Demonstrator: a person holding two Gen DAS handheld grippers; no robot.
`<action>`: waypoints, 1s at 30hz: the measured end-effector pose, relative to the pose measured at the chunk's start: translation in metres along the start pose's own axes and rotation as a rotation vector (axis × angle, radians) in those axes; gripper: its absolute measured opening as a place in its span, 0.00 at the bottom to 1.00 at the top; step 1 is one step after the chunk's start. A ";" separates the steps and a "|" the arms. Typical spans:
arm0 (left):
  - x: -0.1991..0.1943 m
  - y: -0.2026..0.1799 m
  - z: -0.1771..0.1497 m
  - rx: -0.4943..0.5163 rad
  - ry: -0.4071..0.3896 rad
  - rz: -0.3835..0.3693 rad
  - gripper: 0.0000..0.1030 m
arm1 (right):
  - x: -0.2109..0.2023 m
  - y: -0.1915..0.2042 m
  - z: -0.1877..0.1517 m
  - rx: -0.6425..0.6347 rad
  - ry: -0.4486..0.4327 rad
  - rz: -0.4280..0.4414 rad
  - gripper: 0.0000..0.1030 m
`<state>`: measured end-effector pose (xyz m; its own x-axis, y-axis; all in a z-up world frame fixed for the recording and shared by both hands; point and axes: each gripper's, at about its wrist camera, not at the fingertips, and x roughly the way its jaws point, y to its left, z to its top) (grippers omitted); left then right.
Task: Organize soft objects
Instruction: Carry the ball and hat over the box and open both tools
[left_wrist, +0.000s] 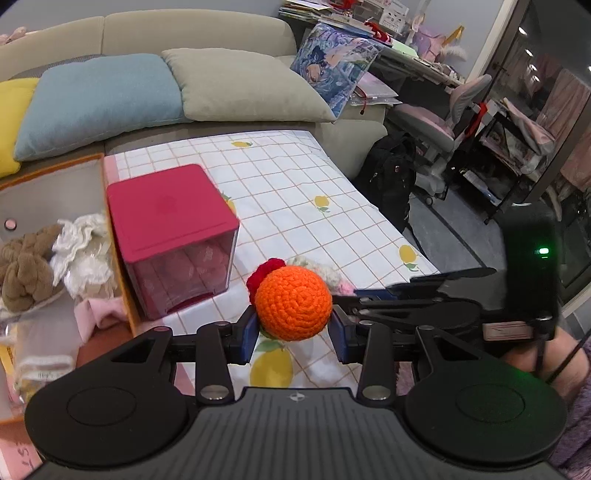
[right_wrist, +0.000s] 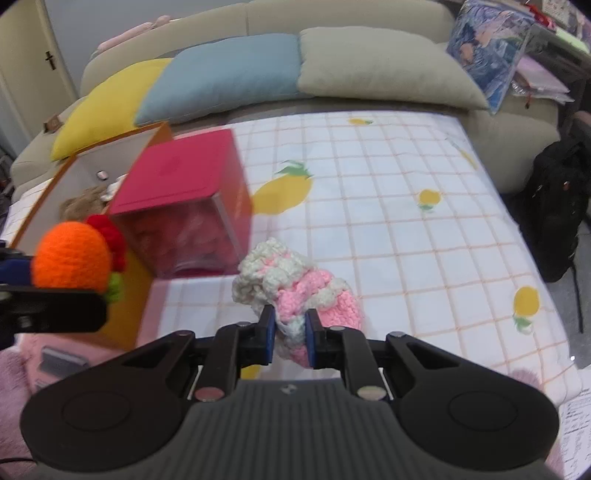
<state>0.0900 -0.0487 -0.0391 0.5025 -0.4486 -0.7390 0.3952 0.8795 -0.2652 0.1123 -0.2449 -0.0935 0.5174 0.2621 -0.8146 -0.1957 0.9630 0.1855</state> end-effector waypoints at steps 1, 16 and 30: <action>-0.002 0.002 -0.004 -0.008 -0.004 -0.001 0.44 | -0.003 0.002 -0.003 0.002 0.012 0.015 0.14; -0.053 0.043 -0.057 -0.155 -0.109 -0.011 0.44 | -0.034 0.067 -0.018 -0.096 0.070 0.114 0.14; -0.103 0.104 -0.047 -0.274 -0.272 0.131 0.44 | -0.054 0.150 0.042 -0.239 -0.072 0.252 0.14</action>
<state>0.0436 0.0964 -0.0196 0.7348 -0.3231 -0.5963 0.1132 0.9253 -0.3619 0.0904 -0.1123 0.0015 0.4838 0.5020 -0.7169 -0.5098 0.8275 0.2354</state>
